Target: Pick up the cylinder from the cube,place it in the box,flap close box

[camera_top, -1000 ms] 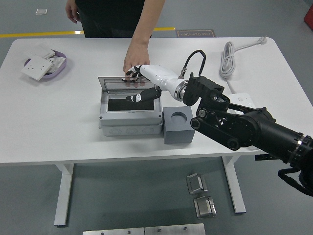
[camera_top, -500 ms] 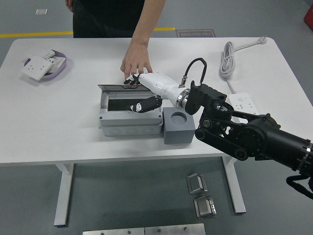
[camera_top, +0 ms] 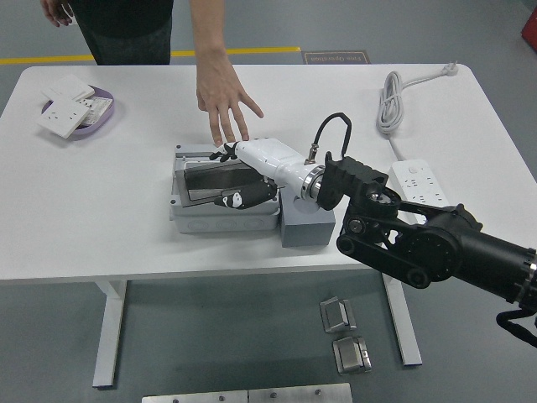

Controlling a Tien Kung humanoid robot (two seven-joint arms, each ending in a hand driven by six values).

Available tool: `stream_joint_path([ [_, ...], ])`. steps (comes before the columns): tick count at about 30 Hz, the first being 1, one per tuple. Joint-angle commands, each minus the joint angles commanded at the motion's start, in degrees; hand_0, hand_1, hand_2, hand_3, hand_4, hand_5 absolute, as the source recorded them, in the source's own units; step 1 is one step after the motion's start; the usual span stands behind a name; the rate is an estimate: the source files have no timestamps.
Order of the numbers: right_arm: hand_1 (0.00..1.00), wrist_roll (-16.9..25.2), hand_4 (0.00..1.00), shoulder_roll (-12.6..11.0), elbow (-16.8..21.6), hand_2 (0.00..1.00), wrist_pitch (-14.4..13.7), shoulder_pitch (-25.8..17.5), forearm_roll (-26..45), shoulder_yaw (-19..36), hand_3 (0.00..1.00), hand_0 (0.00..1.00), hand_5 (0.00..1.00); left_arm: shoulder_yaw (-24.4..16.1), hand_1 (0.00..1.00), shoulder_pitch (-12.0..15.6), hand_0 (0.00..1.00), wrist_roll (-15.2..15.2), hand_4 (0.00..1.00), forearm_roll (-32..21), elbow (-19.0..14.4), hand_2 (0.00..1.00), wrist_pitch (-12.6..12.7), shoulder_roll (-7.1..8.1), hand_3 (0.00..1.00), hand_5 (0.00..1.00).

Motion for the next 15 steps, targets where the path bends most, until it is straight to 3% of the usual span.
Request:
stream_joint_path([
  [9, 0.757, -0.5, 0.855, -1.9, 0.4, 0.772, 0.2, -1.3, -2.9, 5.9, 0.822, 0.832, 0.451, -0.1, 0.647, 0.0, 0.609, 0.2, 0.649, 0.2, 0.0, 0.563, 0.0, -0.21, 0.556, 0.283],
  [15, 0.752, -0.7, 0.856, -4.0, 3.3, 0.771, 0.1, -6.8, -6.4, 13.8, 0.823, 0.831, 0.452, -0.2, 0.647, 0.3, 0.609, 0.4, 0.649, 0.1, 0.0, 0.563, 0.0, -0.43, 0.556, 0.284],
])
